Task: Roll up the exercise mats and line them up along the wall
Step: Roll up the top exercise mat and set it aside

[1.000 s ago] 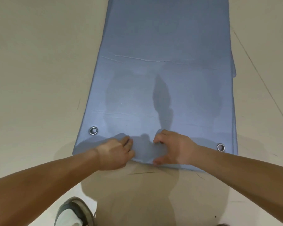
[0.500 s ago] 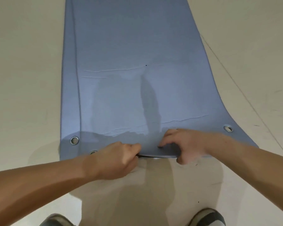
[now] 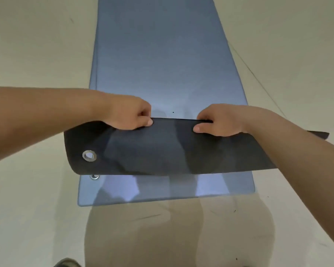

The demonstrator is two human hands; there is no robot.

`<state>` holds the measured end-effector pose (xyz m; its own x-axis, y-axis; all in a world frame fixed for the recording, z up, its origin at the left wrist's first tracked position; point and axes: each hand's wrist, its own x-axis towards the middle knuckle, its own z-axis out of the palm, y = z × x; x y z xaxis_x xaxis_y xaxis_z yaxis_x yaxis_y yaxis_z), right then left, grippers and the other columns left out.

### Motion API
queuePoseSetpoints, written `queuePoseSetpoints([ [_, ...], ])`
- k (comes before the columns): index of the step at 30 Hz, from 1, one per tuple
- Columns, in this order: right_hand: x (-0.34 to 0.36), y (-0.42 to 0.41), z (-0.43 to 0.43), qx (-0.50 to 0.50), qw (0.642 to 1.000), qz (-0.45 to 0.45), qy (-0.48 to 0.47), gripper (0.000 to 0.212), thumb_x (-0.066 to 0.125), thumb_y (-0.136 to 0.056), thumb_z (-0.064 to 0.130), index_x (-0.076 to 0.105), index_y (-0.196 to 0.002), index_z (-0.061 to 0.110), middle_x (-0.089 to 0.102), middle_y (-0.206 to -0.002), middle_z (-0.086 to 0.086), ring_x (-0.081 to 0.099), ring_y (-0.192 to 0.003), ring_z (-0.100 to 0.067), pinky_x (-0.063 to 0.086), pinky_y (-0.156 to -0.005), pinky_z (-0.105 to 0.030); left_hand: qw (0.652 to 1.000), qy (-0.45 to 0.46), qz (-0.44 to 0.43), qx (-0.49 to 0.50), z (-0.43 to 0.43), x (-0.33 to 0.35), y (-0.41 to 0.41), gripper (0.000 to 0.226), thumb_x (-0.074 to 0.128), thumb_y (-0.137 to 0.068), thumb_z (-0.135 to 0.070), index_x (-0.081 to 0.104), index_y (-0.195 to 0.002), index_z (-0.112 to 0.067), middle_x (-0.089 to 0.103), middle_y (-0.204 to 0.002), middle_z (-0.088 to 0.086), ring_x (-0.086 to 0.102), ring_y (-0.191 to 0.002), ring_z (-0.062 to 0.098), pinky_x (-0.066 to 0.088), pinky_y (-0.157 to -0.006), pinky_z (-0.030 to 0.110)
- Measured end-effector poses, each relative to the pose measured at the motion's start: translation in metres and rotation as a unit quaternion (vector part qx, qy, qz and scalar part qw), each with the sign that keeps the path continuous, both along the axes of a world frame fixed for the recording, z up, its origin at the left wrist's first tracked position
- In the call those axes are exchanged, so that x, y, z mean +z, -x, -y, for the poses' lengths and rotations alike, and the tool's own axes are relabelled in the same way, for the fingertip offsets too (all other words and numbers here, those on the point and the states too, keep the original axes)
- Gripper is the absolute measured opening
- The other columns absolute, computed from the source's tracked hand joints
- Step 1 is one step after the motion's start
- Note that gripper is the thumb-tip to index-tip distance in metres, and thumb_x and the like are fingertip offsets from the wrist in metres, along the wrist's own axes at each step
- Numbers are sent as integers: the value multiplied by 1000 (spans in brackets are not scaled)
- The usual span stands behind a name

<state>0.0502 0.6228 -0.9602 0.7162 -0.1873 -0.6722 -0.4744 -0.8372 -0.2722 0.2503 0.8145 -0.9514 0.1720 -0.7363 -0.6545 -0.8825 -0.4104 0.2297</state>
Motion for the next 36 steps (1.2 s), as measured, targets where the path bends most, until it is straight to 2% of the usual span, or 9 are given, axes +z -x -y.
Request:
queuePoseSetpoints([
  [3,11,-32,23,-5,998,-4,55,39,49,-107,57,66,-106,22,68,-117,-3,62,-106,-27,45,-89,-40,977,84,191,-38,29,27,-8,52,60,-101,-56,52,-138,-19,60,-134,5,59,-118,31,51,-92,44],
  [6,15,-59,35,-42,994,-12,96,51,48,-109,55,65,-133,13,64,-133,-8,59,-122,-32,42,-93,-39,949,167,233,-129,24,24,26,92,64,-85,-73,36,-154,-18,45,-153,10,45,-139,33,41,-112,53],
  [10,-11,-75,30,-132,973,69,177,50,51,-108,55,60,-140,19,63,-137,-9,56,-129,-33,42,-104,-45,967,68,225,-101,-14,-37,59,150,71,-71,-85,-30,-162,-22,-19,-174,17,-14,-163,37,8,-125,71],
  [13,-36,-67,4,-121,940,159,276,47,55,-106,53,58,-143,24,54,-145,-8,44,-141,-33,20,-125,-58,964,96,233,-91,-33,-73,45,148,73,-75,-78,-44,-154,-32,-27,-172,18,-21,-161,40,7,-122,75],
  [16,-37,-46,-18,-67,934,248,248,57,57,-102,59,57,-146,23,49,-150,-9,42,-144,-34,25,-126,-55,960,127,228,-101,-36,-80,33,144,74,-74,-72,-41,-155,-39,-15,-174,19,-9,-162,40,12,-122,72],
  [20,-24,-15,-34,-9,961,141,238,116,67,-71,89,30,-165,32,26,-166,-11,19,-157,-35,20,-128,-58,967,126,198,-99,-27,-79,18,145,74,-63,-74,-30,-159,-43,5,-172,14,13,-159,35,30,-118,59],
  [24,-47,-5,-48,24,958,48,282,146,78,-60,85,-5,-168,32,11,-167,-16,11,-157,-43,18,-124,-65,980,113,151,-71,-23,-74,-7,144,73,-60,-81,-23,-162,-45,10,-172,8,18,-157,31,33,-120,55],
  [32,-47,-39,-6,-29,989,14,141,140,88,-42,78,19,-160,47,50,-138,4,56,-125,-28,48,-107,-48,930,209,269,-134,-50,-85,9,115,77,-79,-65,15,-166,-24,22,-168,19,30,-150,42,34,-116,66],
  [36,-39,-51,-13,-39,993,29,111,121,96,-44,64,28,-141,39,56,-128,9,58,-117,-28,46,-106,-50,960,101,253,-68,-61,-102,17,134,71,-85,-70,-34,-159,-32,-14,-174,17,-5,-161,45,17,-121,74],
])
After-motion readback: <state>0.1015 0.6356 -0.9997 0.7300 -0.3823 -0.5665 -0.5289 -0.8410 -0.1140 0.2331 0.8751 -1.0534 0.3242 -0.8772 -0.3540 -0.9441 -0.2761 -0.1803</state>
